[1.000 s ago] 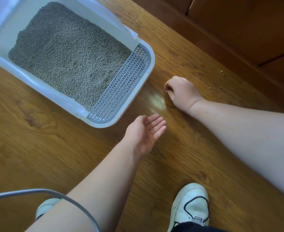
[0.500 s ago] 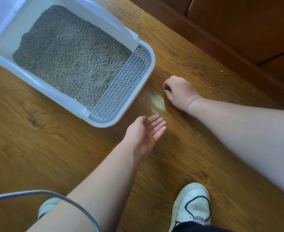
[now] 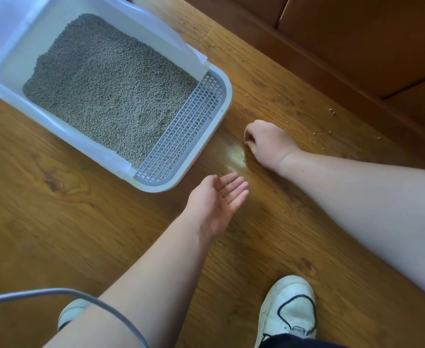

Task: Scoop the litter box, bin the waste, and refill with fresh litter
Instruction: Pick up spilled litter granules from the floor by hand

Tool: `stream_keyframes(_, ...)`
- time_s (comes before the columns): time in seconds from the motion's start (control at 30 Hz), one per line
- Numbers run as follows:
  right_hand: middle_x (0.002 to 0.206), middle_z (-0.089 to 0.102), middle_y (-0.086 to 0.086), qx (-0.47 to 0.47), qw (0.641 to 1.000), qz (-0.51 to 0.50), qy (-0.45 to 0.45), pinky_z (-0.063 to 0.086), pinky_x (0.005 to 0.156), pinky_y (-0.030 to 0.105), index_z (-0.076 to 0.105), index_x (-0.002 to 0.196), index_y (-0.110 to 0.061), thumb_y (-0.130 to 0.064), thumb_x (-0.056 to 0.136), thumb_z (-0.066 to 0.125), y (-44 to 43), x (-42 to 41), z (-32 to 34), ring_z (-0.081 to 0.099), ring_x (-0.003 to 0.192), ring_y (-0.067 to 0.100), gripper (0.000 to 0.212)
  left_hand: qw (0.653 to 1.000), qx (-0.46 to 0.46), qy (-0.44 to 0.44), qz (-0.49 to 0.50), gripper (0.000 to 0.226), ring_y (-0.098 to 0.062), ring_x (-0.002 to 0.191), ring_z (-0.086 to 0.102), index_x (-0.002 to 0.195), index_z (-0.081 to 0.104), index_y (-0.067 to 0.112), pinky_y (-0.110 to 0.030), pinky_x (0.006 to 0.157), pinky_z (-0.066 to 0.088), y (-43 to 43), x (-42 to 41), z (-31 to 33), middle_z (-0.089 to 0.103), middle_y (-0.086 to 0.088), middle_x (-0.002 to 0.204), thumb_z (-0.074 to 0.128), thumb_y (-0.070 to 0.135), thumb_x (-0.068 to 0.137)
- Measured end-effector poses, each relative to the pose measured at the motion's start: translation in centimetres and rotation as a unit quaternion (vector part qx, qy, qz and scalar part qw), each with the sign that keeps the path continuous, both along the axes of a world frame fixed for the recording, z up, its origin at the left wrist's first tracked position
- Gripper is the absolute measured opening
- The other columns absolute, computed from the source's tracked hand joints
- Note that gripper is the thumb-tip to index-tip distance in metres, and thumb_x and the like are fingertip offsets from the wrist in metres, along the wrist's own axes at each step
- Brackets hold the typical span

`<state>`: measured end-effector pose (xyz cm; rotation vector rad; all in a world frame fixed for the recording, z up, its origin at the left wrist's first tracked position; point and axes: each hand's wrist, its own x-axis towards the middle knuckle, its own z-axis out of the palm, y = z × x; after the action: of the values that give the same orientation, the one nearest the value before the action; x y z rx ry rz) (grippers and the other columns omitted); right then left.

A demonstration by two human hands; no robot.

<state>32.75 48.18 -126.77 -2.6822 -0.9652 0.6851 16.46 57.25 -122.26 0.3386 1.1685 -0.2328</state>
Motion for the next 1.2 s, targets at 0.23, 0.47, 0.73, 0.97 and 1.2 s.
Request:
stream_keyframes(0.23, 0.1, 0.055, 0.003, -0.04, 0.998, 0.04, -0.019, 0.039, 0.069, 0.034, 0.057, 0.096, -0.017, -0.018, 0.093, 0.051, 0.4, -1.1, 0.9, 0.053, 0.097, 0.026, 0.007, 1.0, 0.002, 0.011, 0.005, 0.044, -0.03, 0.1, 0.067, 0.113, 0.062, -0.005, -0.042, 0.093, 0.053, -0.1, -0.2, -0.4, 0.066, -0.022, 0.113, 0.028, 0.022, 0.104)
stream_keyframes(0.47, 0.083, 0.054, -0.01, 0.076, 0.987, 0.091, 0.109, 0.049, 0.075, 0.038, 0.06, 0.086, -0.024, -0.022, 0.083, 0.057, -2.9, -6.1, 4.8, 0.056, 0.082, 0.019, 0.004, 1.0, -0.015, -0.007, 0.008, 0.035, -0.028, 0.078, 0.07, 0.113, 0.057, -0.002, -0.04, 0.072, 0.058, -1.5, 1.2, -1.2, 0.068, -0.019, 0.096, 0.031, 0.019, 0.103)
stream_keyframes(0.73, 0.095, 0.055, -0.008, 0.138, 0.986, -0.084, 0.05, 0.048, 0.083, 0.033, 0.07, 0.098, -0.019, -0.013, 0.093, 0.057, -7.7, -3.4, 2.7, 0.055, 0.087, 0.012, 0.015, 0.999, -0.02, -0.008, -0.04, 0.046, -0.03, 0.107, 0.065, 0.118, 0.059, -0.004, -0.041, 0.09, 0.054, -3.8, 2.9, -2.7, 0.065, -0.021, 0.117, 0.026, 0.027, 0.106)
stream_keyframes(0.97, 0.093, 0.05, -0.009, 0.035, 0.982, -0.185, -0.01, 0.053, 0.075, 0.037, 0.06, 0.085, -0.024, -0.021, 0.095, 0.057, -8.8, 1.5, 0.6, 0.056, 0.085, 0.021, 0.011, 0.999, -0.022, -0.01, -0.038, 0.046, -0.031, 0.108, 0.064, 0.112, 0.061, -0.003, -0.041, 0.091, 0.053, -3.7, 3.1, -2.3, 0.065, -0.022, 0.117, 0.026, 0.026, 0.106)
stream_keyframes(1.2, 0.096, 0.051, -0.006, 0.015, 0.992, -0.124, -0.015, 0.044, 0.074, 0.03, 0.059, 0.088, -0.022, -0.023, 0.097, 0.058, -7.9, 1.5, -0.3, 0.053, 0.089, 0.02, 0.009, 0.999, -0.022, -0.011, -0.037, 0.045, -0.031, 0.109, 0.064, 0.12, 0.059, -0.005, -0.041, 0.095, 0.052, -3.9, 3.3, -1.7, 0.064, -0.023, 0.121, 0.027, 0.023, 0.105)
